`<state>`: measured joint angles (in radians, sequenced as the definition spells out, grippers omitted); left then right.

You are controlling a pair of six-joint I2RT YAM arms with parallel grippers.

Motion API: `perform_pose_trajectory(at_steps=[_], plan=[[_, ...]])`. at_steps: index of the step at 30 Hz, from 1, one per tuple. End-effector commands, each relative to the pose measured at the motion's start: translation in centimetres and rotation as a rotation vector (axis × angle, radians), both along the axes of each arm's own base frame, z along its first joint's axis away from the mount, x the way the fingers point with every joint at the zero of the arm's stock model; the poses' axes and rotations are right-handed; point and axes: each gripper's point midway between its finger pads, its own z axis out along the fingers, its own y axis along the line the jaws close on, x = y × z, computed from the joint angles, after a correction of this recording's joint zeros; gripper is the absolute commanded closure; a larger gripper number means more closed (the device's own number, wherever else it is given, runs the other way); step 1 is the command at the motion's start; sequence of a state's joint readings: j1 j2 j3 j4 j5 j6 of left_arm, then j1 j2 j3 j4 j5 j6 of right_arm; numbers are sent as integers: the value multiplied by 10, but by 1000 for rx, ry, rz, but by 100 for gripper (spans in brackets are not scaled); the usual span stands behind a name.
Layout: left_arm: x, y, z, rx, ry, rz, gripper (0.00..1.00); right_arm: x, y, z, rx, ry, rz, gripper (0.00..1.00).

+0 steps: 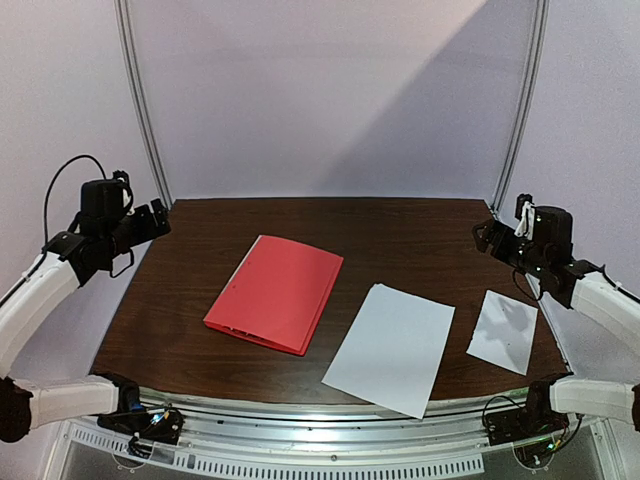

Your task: Put the files into the folder

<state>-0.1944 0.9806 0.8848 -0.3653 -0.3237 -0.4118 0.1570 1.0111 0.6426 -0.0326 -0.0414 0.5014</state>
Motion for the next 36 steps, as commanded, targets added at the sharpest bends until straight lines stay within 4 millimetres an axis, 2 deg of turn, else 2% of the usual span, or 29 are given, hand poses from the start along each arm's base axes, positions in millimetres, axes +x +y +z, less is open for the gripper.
perform_pose_trajectory(at_steps=[1, 5, 7, 9, 13, 16, 19, 22, 24, 28, 30, 33, 36], plan=[[-9, -15, 5, 84, 59, -33, 1, -5, 1, -9, 24, 51, -8, 1], [-14, -47, 25, 196, -11, -115, 0, -3, -1, -19, 39, 113, -32, 1], [-18, -62, 32, 251, -34, -158, 1, -4, -5, -30, 30, 170, -62, 1], [-24, -78, 34, 312, -40, -194, 0, -4, -12, -38, 14, 215, -107, 1], [-33, -113, 34, 413, -54, -254, 1, -4, -9, -54, 13, 270, -93, 1], [-26, -132, 22, 435, -58, -287, 1, -5, 1, -63, 31, 307, -37, 1], [-11, -136, 3, 410, -43, -212, 0, -6, 17, -70, 64, 307, 51, 1], [6, -168, -6, 431, 40, -314, 1, -8, 28, -75, 112, 315, 101, 1], [7, -189, -17, 476, 108, -380, 0, -10, 26, -79, 120, 342, 78, 1], [-28, -246, -46, 643, 174, -605, 0, -16, 18, -88, 94, 367, 40, 1], [-50, -264, -63, 773, 213, -688, 1, -19, 21, -90, 96, 380, 62, 1], [-83, -279, -92, 976, 255, -816, 5, -20, 30, -93, 103, 396, 120, 1], [-111, -284, -106, 1161, 214, -881, 5, -20, 34, -96, 110, 405, 141, 1]])
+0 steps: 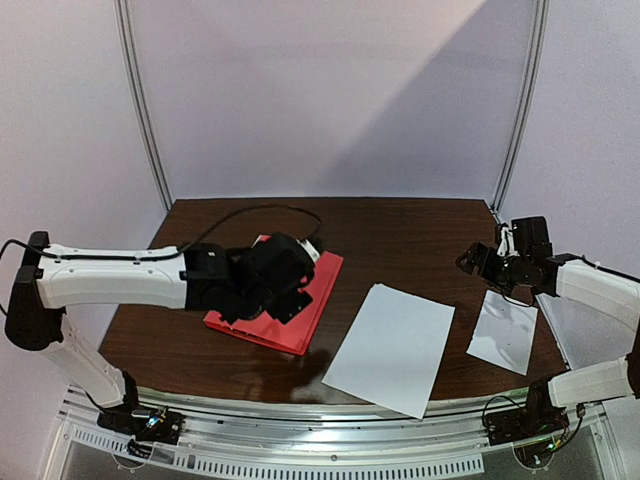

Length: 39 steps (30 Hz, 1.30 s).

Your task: Put the files into the folder

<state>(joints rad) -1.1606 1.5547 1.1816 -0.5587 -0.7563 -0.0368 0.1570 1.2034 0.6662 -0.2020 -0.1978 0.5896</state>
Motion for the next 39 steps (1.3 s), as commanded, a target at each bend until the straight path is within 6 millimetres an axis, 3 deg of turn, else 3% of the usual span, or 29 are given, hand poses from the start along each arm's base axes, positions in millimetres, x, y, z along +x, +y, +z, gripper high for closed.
perform_pose_trajectory(at_steps=[1, 7, 14, 22, 39], plan=[[-42, 8, -33, 327, -44, -175, 5, -6, 10, -10, 17, 37, 59, 1], [-82, -2, -54, 332, -107, -418, 6, -10, 12, -13, 27, 41, 75, 1], [-99, 0, -70, 283, -193, -583, 11, -16, 11, -19, 25, 42, 77, 1], [-84, 4, -84, 325, -303, -601, 16, -17, 12, -24, 14, 51, 88, 1], [-46, 15, -115, 534, -292, -576, 25, -20, 10, -34, -24, 70, 111, 1]])
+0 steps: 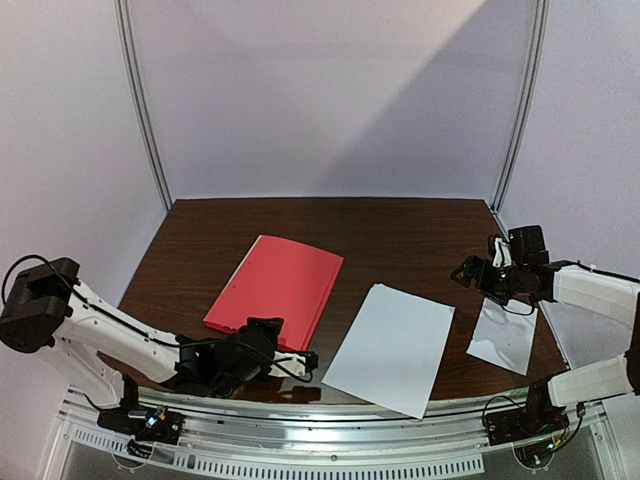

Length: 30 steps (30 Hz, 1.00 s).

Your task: Put the files into the folder

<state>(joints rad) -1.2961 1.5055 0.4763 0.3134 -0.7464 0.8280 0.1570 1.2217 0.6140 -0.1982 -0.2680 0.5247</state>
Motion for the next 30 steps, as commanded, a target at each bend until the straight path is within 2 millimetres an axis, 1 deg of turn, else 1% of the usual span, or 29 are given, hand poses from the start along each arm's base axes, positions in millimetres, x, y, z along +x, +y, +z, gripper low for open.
perform_pose_trajectory(at_steps=[1, 8, 13, 15, 20, 21, 22, 24, 25, 26, 30], plan=[[16, -3, 3, 19, -45, 24, 27, -4, 0, -11, -21, 21, 18, 1], [28, 2, 3, 43, -91, 57, 29, -4, 0, -15, -30, 33, 25, 1], [31, -3, 6, 24, -94, 52, 30, -5, 0, -17, -31, 37, 28, 1], [31, -5, 6, 22, -101, 50, 33, -5, 0, -18, -32, 42, 30, 1], [33, -10, 11, -15, -114, 53, 55, -7, 0, -19, -38, 48, 33, 1], [34, -11, 14, -23, -117, 59, 60, -7, 0, -20, -39, 50, 34, 1], [36, -13, 17, -32, -120, 69, 68, -7, -1, -20, -41, 50, 33, 1], [40, -17, 23, -60, -108, 90, 89, -7, -1, -19, -42, 49, 35, 1], [41, -19, 28, -83, -103, 97, 97, -7, -1, -19, -42, 48, 34, 1], [41, -21, 34, -116, -96, 104, 100, -7, -1, -19, -42, 49, 34, 1], [41, -27, 69, -268, -73, 131, 100, -6, -1, -18, -44, 48, 37, 1]])
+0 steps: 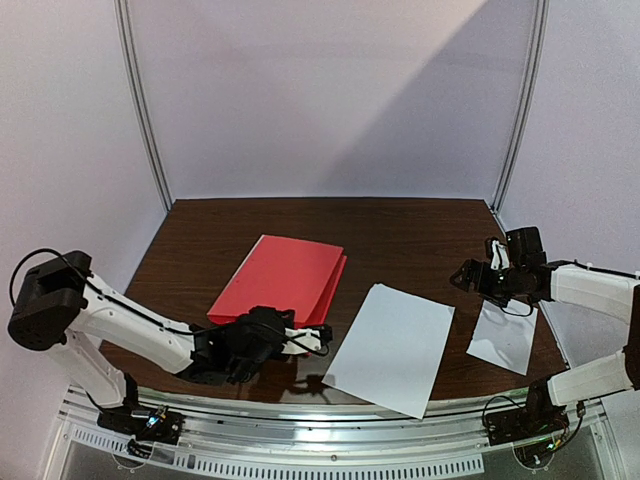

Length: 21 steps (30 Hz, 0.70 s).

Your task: Put the files into the folder

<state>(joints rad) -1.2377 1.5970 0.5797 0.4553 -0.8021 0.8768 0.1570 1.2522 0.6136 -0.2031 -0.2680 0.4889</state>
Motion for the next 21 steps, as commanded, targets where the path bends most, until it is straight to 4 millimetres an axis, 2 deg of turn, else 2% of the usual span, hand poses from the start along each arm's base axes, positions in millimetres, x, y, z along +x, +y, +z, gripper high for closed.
perform_pose_trajectory(at_steps=[1, 6, 12, 17, 21], plan=[[5, -4, 46, -210, 21, 46, 100, -5, -1, -7, -20, 26, 13, 1], [7, 6, 89, -425, 41, 99, 100, -3, 0, -6, -23, 26, 16, 1], [12, 47, 131, -799, 82, 231, 97, -1, 2, -5, -15, 27, 23, 1], [18, 104, 148, -1074, 63, 389, 91, 0, 4, -5, -7, 36, 31, 1], [18, 153, 153, -1325, 63, 491, 85, 1, 6, -6, 1, 39, 33, 1]])
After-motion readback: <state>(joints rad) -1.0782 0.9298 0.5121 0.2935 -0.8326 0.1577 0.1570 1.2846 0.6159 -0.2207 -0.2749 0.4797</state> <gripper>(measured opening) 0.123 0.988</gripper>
